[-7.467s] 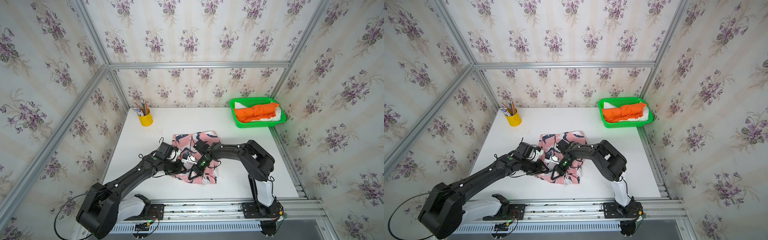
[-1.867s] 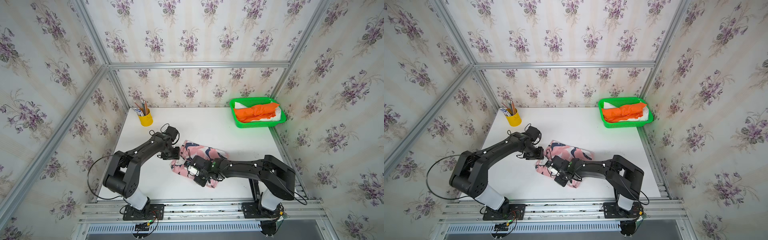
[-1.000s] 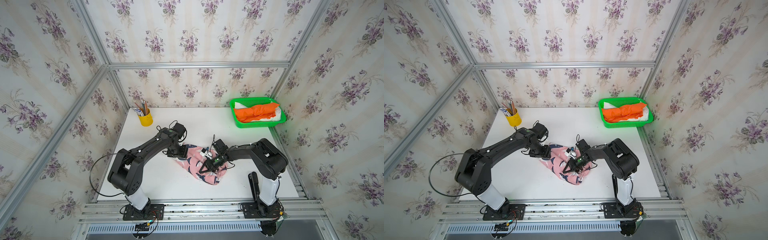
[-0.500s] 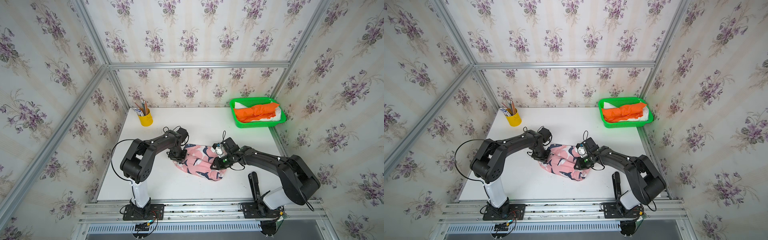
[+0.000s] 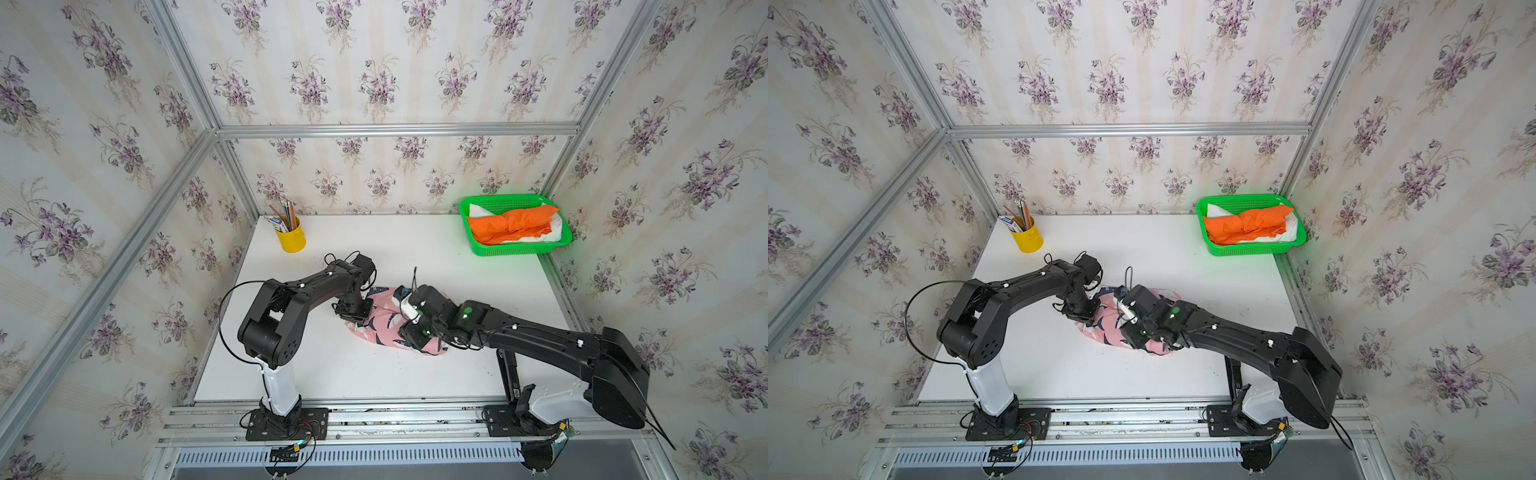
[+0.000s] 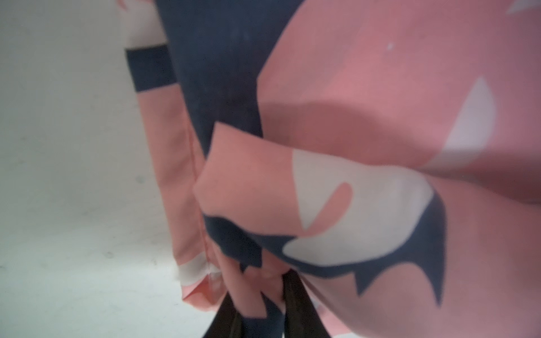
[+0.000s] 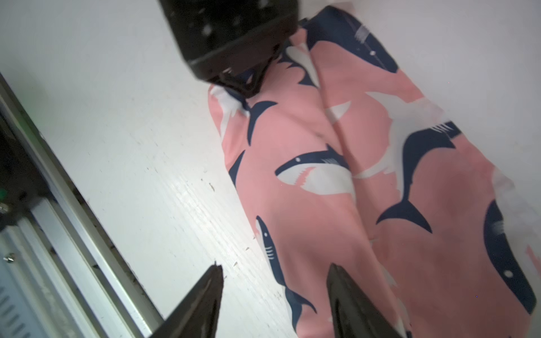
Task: Roll up the shorts
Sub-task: Roll the shorts at the center of the board.
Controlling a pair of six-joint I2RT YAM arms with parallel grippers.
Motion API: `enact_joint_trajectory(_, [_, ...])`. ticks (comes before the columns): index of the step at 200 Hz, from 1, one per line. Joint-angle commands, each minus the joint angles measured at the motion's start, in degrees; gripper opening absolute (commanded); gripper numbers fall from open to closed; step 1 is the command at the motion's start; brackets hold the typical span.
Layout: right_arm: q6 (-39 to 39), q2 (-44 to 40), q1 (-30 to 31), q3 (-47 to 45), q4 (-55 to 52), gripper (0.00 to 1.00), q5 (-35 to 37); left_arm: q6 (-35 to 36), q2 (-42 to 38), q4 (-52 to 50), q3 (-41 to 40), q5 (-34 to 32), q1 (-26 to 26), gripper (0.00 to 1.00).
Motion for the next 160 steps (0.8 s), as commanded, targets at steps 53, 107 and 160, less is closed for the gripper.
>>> enact_joint_trajectory(53, [-8.3,15.0,0.3,-1.9,3.6,0.81,15.4,2.3,-0.7,-1.2,0.3,1.3,1.1,0.25])
enact_joint_trajectory(107, [1.0,11.8,-0.2,-3.4,-0.7,0.02,-8.5,2.7,-5.0,-2.2,-0.5,1.7,4.0,0.29])
enact_joint_trajectory(160, [12.4,7.3,-1.0,0.2,0.7,0.00,-40.1,2.3,-10.4,-5.8,0.9,-0.7,4.3,0.35])
